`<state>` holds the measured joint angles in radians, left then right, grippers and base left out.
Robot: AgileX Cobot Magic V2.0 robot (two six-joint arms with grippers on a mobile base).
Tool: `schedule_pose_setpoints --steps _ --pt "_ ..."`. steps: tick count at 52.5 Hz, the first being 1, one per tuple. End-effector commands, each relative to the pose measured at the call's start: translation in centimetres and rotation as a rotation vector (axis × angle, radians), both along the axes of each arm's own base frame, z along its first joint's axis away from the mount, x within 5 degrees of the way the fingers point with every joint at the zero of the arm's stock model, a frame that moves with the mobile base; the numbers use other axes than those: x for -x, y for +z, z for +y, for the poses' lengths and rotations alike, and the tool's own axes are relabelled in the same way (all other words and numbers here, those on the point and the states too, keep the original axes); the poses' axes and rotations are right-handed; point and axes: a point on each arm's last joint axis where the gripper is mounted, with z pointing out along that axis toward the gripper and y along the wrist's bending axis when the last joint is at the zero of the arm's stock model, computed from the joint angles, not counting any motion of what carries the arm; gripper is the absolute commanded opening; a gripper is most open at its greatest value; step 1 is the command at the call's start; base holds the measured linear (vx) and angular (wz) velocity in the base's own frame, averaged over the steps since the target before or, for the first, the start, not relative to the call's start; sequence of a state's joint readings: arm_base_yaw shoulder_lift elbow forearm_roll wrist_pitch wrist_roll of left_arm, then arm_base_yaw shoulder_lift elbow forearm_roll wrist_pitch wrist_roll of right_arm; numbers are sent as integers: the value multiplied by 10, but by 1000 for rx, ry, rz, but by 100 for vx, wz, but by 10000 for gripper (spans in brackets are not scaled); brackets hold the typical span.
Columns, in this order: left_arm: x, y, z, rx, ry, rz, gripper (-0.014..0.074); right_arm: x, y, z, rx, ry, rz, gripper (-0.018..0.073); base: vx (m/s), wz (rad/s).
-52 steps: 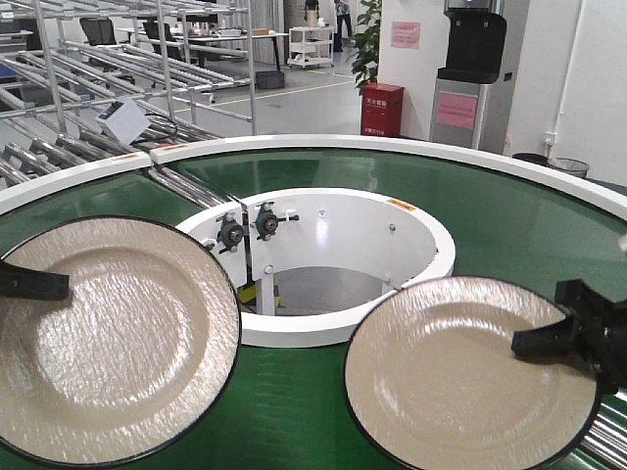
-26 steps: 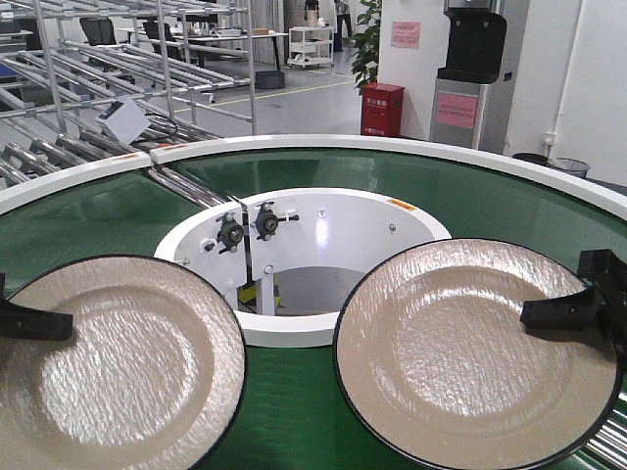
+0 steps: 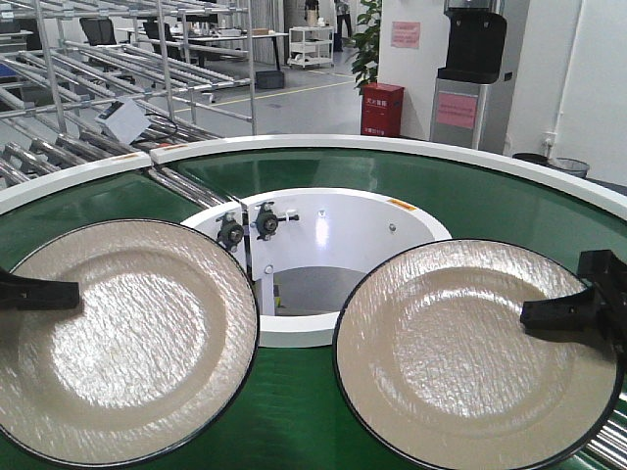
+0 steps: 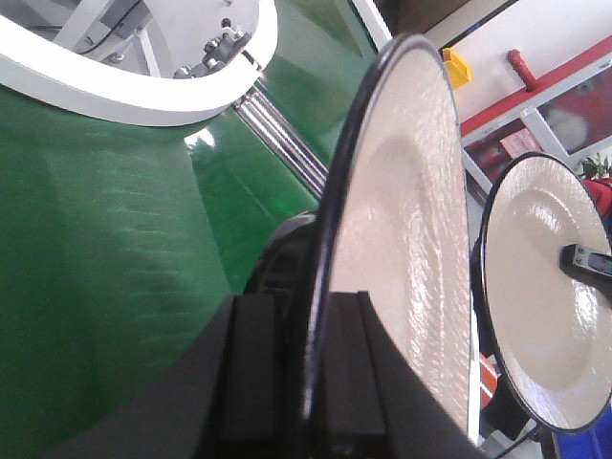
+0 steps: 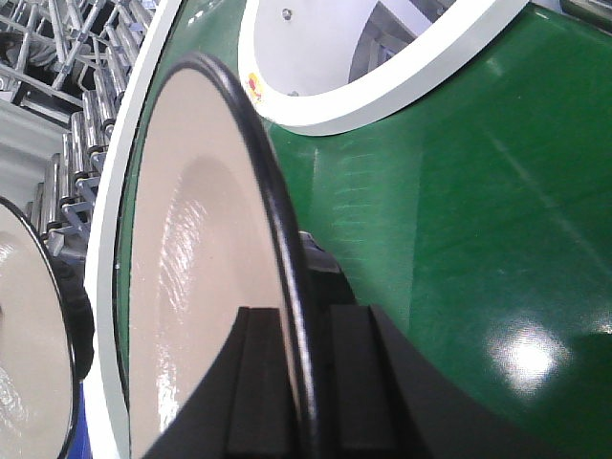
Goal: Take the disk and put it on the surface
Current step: 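Hold both plates raised in front of the robot, then carry both held plates while the base drives to the steel table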
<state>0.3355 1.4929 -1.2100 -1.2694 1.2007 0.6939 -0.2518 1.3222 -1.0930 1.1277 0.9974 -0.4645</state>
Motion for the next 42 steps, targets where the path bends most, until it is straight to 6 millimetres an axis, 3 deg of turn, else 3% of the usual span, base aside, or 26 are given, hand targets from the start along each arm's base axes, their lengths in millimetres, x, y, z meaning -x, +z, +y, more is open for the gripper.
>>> schedule_pose_setpoints --steps 1,42 --pt "11 36 -11 124 -42 -108 -8 5 27 3 -101 -27 -90 -9 0 0" --pt "11 36 -11 125 -40 -108 -8 5 27 3 -101 -28 -90 -9 -1 -2"
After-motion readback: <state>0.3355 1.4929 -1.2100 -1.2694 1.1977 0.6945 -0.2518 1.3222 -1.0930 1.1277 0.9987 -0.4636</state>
